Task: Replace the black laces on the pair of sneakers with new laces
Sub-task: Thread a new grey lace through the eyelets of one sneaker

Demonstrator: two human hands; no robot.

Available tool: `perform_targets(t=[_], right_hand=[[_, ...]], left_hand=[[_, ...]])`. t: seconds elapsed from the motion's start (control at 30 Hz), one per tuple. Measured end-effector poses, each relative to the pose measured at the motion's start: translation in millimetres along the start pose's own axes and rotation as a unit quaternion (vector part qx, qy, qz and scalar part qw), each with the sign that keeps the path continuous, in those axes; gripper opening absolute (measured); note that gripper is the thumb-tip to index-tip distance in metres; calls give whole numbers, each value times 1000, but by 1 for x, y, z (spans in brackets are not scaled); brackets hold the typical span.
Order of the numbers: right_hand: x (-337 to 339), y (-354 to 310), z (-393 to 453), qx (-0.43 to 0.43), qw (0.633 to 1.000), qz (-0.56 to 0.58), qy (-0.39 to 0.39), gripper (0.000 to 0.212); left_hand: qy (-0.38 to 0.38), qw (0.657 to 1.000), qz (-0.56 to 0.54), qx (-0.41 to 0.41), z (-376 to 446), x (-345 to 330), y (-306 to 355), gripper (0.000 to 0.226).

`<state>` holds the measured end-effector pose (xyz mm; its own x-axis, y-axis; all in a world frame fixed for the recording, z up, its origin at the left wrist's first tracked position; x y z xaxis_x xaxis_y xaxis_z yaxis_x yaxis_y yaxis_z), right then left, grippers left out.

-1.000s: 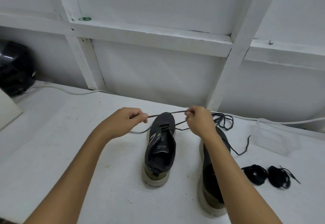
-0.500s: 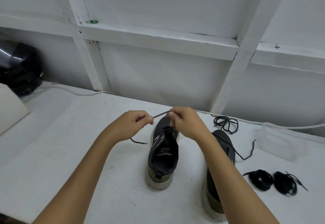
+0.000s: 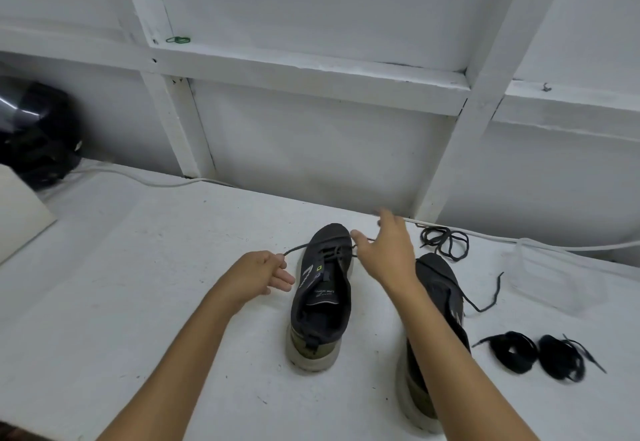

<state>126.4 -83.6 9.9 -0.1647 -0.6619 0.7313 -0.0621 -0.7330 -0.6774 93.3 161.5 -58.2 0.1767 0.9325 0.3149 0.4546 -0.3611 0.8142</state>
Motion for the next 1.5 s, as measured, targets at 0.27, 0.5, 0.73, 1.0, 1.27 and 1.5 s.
perform_targets(t=[0.27, 0.5, 0.73, 1.0, 1.27, 1.5], right_hand=[[-51, -11, -17, 12, 978, -25, -205, 24], [-67, -3, -15, 3, 968, 4, -250, 25], [-72, 3, -16, -5, 970, 48, -238, 21], [-73, 5, -17, 0, 970, 72, -234, 20], [-74, 3, -20, -1, 970, 78, -231, 20], [-76, 3, -22, -8, 972, 80, -220, 10]], left_hand=[[63, 978, -198, 5, 11, -11, -9, 22], [28, 953, -299, -44, 12, -28, 6, 18], [65, 973, -208, -75, 14, -25, 3, 13], [115, 980, -115, -111, 14, -23, 8, 13], [149, 979, -23, -137, 7, -23, 19, 12], [127, 982, -49, -129, 3, -32, 16, 11]])
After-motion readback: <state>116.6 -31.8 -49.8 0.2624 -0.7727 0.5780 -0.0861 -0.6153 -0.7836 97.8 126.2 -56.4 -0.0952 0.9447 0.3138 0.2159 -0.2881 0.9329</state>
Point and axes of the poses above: each hand's wrist, its own z-axis towards the middle knuckle, its own x-axis out of the back of the hand, y = z × x, the point moved 9 cm from there along z, towards the middle knuckle, and after that the axes turned 3 degrees about x, right-handed, at the moved point
